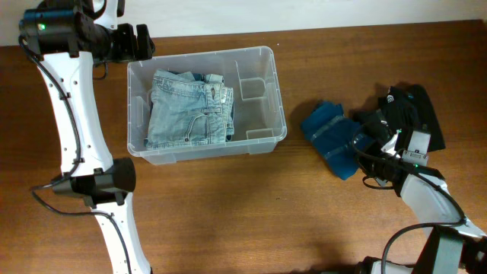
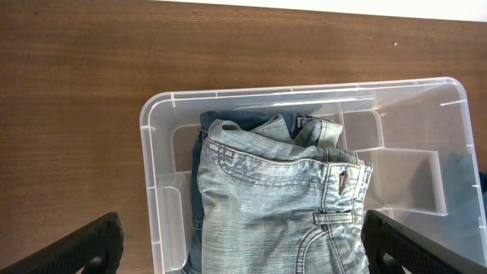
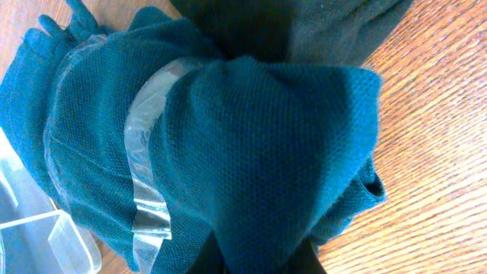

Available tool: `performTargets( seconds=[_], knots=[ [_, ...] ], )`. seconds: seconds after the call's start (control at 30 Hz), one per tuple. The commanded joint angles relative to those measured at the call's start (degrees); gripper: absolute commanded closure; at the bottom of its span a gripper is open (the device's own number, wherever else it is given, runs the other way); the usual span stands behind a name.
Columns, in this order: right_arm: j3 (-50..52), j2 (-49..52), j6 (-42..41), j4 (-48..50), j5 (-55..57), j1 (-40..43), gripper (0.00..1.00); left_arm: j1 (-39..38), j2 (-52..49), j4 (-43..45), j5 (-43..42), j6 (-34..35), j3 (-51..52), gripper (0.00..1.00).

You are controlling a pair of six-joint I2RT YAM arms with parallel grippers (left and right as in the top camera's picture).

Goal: Pack container
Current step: 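Lift the teal garment with the right gripper toward the container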

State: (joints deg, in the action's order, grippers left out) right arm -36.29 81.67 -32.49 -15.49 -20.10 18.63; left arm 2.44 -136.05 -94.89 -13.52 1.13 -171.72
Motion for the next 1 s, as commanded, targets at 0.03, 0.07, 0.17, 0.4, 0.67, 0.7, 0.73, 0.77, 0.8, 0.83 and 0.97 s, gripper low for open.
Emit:
performTargets(
  seconds=[0.03,0.07,0.17,0.4,0.67,0.7,0.73,0.77,0.8,0.83,0.97],
  knots=[
    [-2.97,0.26,5.05,-2.95,-4.87,0.07,0.96,0.09,1.51,0.28,-0.15,-0.72,-0.74,0.01],
    [-5.03,-0.33,5.46,-4.81,-5.51,0.07,0.96,0.09,1.51,0.37,0.0,-0.72,-0.74,0.01],
    [-12.74,-2.69,6.71,-11.43,-7.23,-0.79,0.96,0.09,1.51,0.85,1.51,-0.72,-0.74,0.01],
    [-31.76,-6.21,6.95,-20.61,-7.39,-8.66,0.96,0.09,1.51,1.95,1.75,-0.7,-0.74,0.01],
    [-42.21,-6.43,2.69,-19.21,-4.17,-18.36,0.96,0.09,1.51,3.39,6.05,-0.7,-0.74,0.01],
    [-42.75,-6.43,1.64,-18.88,-3.1,-19.61,0.96,0.09,1.51,3.61,6.05,-0.7,-0.74,0.01],
    [-43.12,-6.4,0.68,-17.9,-1.73,-21.64,0.96,0.09,1.51,3.87,6.05,-0.7,-0.74,0.01],
    [-43.12,-6.4,0.48,-16.98,-0.42,-23.47,0.96,0.09,1.51,4.04,6.05,-0.7,-0.74,0.01],
    [-43.12,-6.4,0.48,-16.59,1.33,-25.33,0.96,0.09,1.51,4.22,6.05,-0.7,-0.74,0.0],
    [-43.12,-6.38,0.48,-16.57,3.32,-26.84,0.96,0.09,1.51,4.22,6.05,-0.7,-0.74,0.01],
    [-43.12,-6.29,0.15,-16.7,17.18,-36.33,0.96,0.09,1.51,4.22,6.05,-0.7,-0.74,0.01]
  ],
)
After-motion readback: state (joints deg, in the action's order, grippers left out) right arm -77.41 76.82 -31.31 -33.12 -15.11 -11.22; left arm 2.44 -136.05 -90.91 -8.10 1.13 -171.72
